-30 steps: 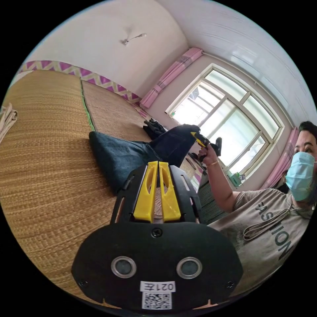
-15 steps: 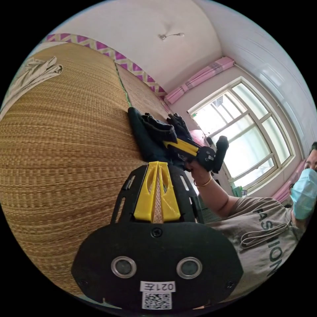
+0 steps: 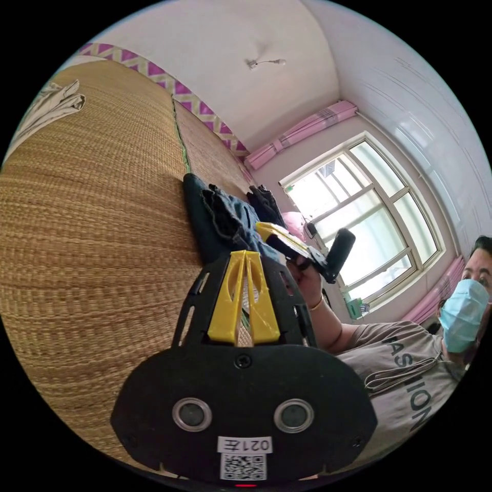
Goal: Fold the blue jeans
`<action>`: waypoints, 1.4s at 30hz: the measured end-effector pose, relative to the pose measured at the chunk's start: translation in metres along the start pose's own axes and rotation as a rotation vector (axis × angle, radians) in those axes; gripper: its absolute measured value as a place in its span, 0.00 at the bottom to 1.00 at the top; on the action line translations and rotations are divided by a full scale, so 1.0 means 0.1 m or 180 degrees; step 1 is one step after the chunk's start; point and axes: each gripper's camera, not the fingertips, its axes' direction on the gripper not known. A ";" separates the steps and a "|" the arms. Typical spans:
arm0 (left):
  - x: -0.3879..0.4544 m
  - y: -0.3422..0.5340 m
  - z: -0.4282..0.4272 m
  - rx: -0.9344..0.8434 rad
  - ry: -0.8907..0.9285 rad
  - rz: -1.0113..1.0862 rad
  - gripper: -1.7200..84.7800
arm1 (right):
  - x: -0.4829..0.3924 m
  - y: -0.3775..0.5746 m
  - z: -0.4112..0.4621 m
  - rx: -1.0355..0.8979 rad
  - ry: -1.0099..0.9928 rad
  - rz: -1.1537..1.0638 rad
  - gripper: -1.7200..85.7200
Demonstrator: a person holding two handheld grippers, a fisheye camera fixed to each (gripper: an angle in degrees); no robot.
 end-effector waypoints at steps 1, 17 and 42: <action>0.02 -0.04 0.05 -0.0005 -0.0001 0.0007 0.01 | 0.13 0.02 0.08 0.0009 0.0003 0.0109 0.05; -0.21 -0.75 0.86 -0.0555 -0.0328 -0.0177 0.19 | 2.99 0.97 -1.03 -0.0321 0.0398 0.1310 0.10; -0.37 -1.08 0.49 -0.0284 0.0229 -0.0371 0.07 | 4.86 0.90 -1.02 -0.0343 -0.1766 0.1793 0.03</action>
